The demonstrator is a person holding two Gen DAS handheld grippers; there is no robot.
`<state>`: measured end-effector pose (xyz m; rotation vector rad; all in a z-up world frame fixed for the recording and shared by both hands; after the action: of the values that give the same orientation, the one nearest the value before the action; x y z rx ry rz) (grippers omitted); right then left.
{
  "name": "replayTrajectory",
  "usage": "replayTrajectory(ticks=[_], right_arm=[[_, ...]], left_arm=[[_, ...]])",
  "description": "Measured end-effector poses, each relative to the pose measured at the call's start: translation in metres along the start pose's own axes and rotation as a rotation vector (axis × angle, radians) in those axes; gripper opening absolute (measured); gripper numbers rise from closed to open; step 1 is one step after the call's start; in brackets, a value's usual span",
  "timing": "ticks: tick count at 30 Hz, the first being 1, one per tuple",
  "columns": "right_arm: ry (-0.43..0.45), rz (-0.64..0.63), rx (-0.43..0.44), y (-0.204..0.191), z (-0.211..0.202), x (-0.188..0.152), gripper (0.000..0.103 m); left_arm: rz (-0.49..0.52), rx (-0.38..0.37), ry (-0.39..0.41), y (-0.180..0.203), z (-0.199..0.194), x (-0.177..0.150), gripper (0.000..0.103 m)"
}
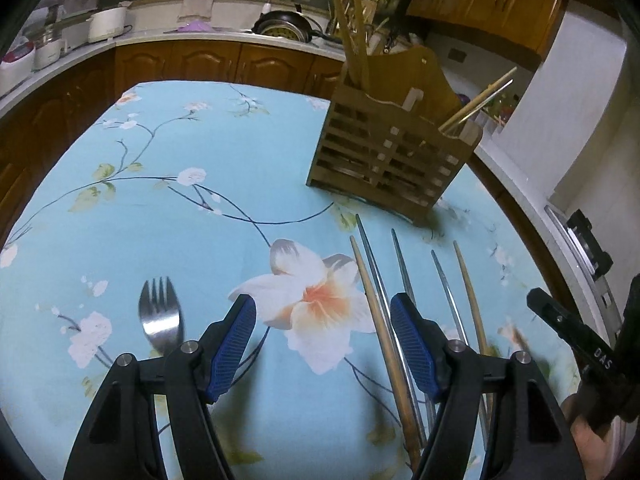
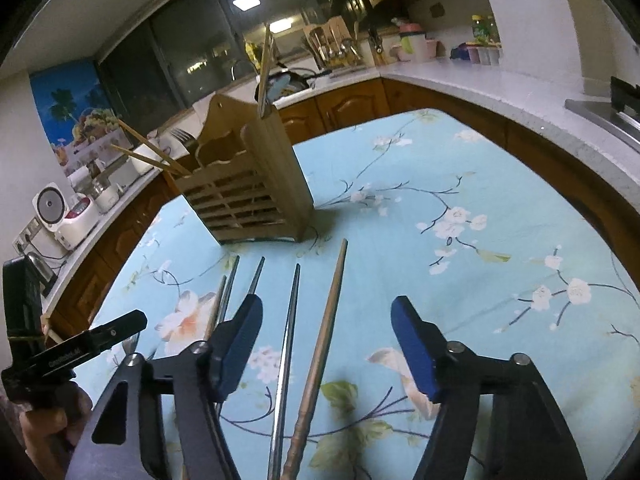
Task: Organize utensils
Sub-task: 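Move both tools back down toward the chopsticks on the tablecloth, then grasp a metal chopstick with the left tool while the right tool grasps a wooden chopstick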
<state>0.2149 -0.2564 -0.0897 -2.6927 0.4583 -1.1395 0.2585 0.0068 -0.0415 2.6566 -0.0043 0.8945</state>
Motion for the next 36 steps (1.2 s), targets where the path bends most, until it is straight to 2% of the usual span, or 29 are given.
replayTrajectory(ticks=[6, 9, 13, 20, 25, 28, 31, 33, 36], right_arm=[[-0.041, -0.025, -0.017, 0.001, 0.017, 0.011, 0.059], [-0.061, -0.033, -0.022, 0.002, 0.026, 0.017, 0.053], [-0.092, -0.041, -0.003, -0.002, 0.038, 0.022, 0.041], [-0.179, -0.113, 0.034, -0.026, 0.064, 0.014, 0.029], [-0.238, -0.143, 0.016, -0.027, 0.084, 0.006, 0.026], [-0.26, -0.156, 0.002, -0.025, 0.094, 0.002, 0.023], [-0.264, -0.2, -0.017, -0.03, 0.099, 0.004, 0.023], [-0.267, -0.246, -0.039, -0.034, 0.102, 0.005, 0.023], [-0.259, -0.306, -0.074, -0.038, 0.104, 0.004, 0.02]], left_arm=[[0.031, 0.012, -0.033, 0.009, 0.022, 0.017, 0.068], [0.053, 0.013, -0.046, 0.016, 0.034, 0.027, 0.067], [0.085, 0.011, -0.066, 0.026, 0.052, 0.041, 0.062], [0.137, 0.008, -0.124, 0.038, 0.09, 0.056, 0.047], [0.159, 0.012, -0.173, 0.041, 0.121, 0.065, 0.041], [0.174, 0.046, -0.209, 0.039, 0.141, 0.067, 0.031], [0.222, 0.073, -0.205, 0.044, 0.149, 0.07, 0.023], [0.261, 0.077, -0.205, 0.051, 0.155, 0.069, 0.009], [0.303, 0.086, -0.192, 0.058, 0.158, 0.065, 0.005]])
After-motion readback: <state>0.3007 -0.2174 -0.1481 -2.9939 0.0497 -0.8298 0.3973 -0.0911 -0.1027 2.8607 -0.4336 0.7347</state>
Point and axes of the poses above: each gripper's, at about its wrist camera, not at the fingertips, and z roughly the way its jaws point, y to its right, x to its top, the point moved 8 cm from there along z, roughly the way its jaws point, and after that the axes turned 2 degrees about -y, right-handed, at the moved point
